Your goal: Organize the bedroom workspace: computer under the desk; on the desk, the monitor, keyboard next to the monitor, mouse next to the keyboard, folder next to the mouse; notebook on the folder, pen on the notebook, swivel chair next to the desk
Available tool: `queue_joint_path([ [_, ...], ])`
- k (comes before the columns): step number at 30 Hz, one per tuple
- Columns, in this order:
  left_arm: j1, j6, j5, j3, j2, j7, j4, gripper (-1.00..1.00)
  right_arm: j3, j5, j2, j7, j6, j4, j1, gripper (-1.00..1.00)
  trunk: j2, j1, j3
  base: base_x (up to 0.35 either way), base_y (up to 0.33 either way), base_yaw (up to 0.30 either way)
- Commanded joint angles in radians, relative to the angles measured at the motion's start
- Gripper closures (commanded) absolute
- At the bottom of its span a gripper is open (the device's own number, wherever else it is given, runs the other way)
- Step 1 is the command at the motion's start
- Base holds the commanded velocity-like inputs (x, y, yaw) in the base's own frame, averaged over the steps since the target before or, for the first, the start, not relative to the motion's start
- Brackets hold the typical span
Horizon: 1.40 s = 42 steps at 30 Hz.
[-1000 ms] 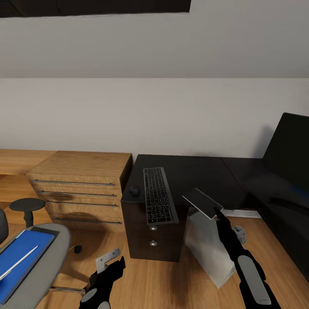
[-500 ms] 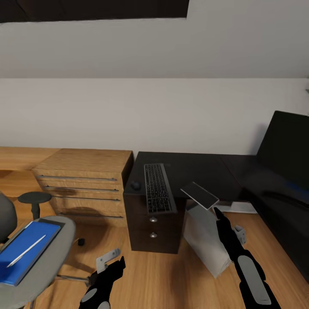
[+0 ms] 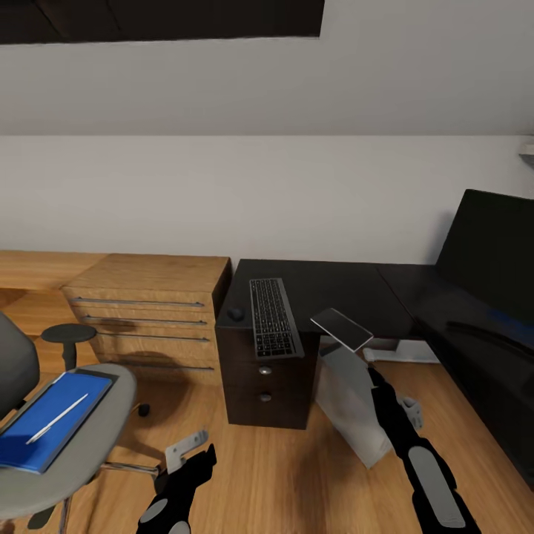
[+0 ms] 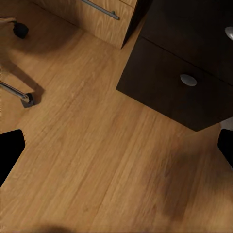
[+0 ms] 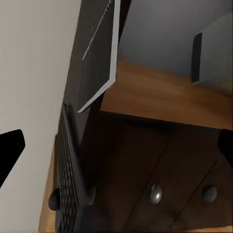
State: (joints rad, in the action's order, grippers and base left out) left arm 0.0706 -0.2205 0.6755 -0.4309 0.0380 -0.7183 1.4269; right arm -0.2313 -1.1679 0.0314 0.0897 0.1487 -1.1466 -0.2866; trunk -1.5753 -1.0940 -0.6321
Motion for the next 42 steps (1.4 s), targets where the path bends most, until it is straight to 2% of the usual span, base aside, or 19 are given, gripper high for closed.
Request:
queue_joint_path([
  [1, 0.001, -0.003, 0.004, -0.002, 0.001, -0.007, -0.001, -1.0, -0.004, -0.008, 0.001, 0.0, 0.008, 0.011, -0.002, -1.0, 0.006, 0.004, 0.002, -0.009, 0.0, 0.0],
  [5, 0.001, -0.004, 0.004, -0.001, 0.002, -0.008, -0.014, -1.0, -0.005, -0.002, -0.005, -0.045, 0.008, 0.051, -0.005, -1.0, 0.034, 0.019, 0.015, -0.004, 0.0, 0.0],
  [12, 0.001, -0.004, 0.004, 0.0, 0.002, -0.009, -0.021, -1.0, -0.005, 0.019, -0.009, -0.09, 0.007, 0.064, -0.007, -1.0, 0.083, 0.046, 0.037, -0.001, 0.0, 0.0],
  [17, 0.001, -0.006, 0.005, 0.001, 0.0, -0.008, -0.061, -1.0, -0.005, 0.051, -0.008, -0.101, -0.011, 0.081, -0.008, -1.0, 0.118, 0.065, 0.052, 0.0, 0.0, 0.0],
  [20, 0.001, -0.009, 0.003, 0.0, -0.003, -0.006, -0.12, -1.0, -0.004, 0.089, -0.006, -0.104, -0.069, 0.135, -0.024, -1.0, 0.139, 0.077, 0.062, 0.0, 0.0, 0.0],
  [21, 0.001, -0.01, 0.003, 0.0, -0.004, -0.005, -0.146, -1.0, -0.004, 0.116, -0.005, -0.105, -0.108, 0.172, -0.038, -1.0, 0.146, 0.081, 0.065, 0.0, 0.0, 0.0],
  [24, 0.001, -0.01, 0.003, 0.0, -0.008, -0.004, -0.172, -1.0, -0.004, 0.163, -0.005, -0.105, -0.173, 0.235, -0.062, -1.0, 0.167, 0.092, 0.074, 0.0, 0.0, 0.0],
  [25, 0.0, -0.01, 0.004, 0.0, -0.013, -0.004, -0.192, -1.0, -0.004, 0.196, -0.004, -0.106, -0.219, 0.281, -0.078, -1.0, 0.174, 0.096, 0.077, 0.0, 0.0, 0.0],
  [26, 0.0, -0.007, 0.003, 0.0, -0.027, -0.002, -0.239, -1.0, -0.004, 0.246, -0.003, -0.106, -0.289, 0.352, -0.097, -1.0, 0.181, 0.1, 0.081, 0.0, 0.0, 0.0],
  [29, 0.001, -0.004, -0.001, 0.0, -0.05, -0.001, -0.302, -1.0, -0.003, 0.301, 0.001, -0.105, -0.36, 0.417, -0.11, -1.0, 0.202, 0.111, 0.09, 0.0, 0.0, 0.0],
  [32, 0.005, -0.001, -0.006, 0.0, -0.079, 0.0, -0.382, -1.0, 0.007, 0.407, 0.013, -0.105, -0.481, 0.507, -0.119, -1.0, 0.223, 0.123, 0.099, 0.0, 0.0, 0.0],
  [36, 0.009, 0.0, -0.005, 0.0, -0.089, 0.001, -0.41, -1.0, 0.014, 0.491, 0.018, -0.103, -0.57, 0.582, -0.121, -1.0, 0.251, 0.138, 0.112, 0.0, 0.0, 0.0],
  [37, 0.009, 0.0, -0.004, 0.0, -0.092, 0.001, -0.422, -1.0, 0.019, 0.533, 0.022, -0.102, -0.608, 0.632, -0.122, -1.0, 0.258, 0.142, 0.115, 0.0, 0.0, 0.0],
  [40, 0.01, -0.001, -0.004, -0.001, -0.095, 0.002, -0.46, -1.0, 0.027, 0.595, 0.03, -0.101, -0.658, 0.725, -0.122, -1.0, 0.279, 0.153, 0.124, 0.0, 0.0, 0.0],
  [41, 0.011, -0.001, -0.006, -0.001, -0.096, 0.002, -0.493, -1.0, 0.03, 0.635, 0.033, -0.1, -0.692, 0.789, -0.123, -1.0, 0.286, 0.157, 0.128, 0.0, 0.0, 0.0],
  [42, 0.011, 0.0, -0.006, -0.001, -0.096, 0.003, -0.51, -1.0, 0.031, 0.653, 0.034, -0.1, -0.71, 0.82, -0.123, -1.0, 0.293, 0.161, 0.131, 0.0, 0.0, 0.0],
])
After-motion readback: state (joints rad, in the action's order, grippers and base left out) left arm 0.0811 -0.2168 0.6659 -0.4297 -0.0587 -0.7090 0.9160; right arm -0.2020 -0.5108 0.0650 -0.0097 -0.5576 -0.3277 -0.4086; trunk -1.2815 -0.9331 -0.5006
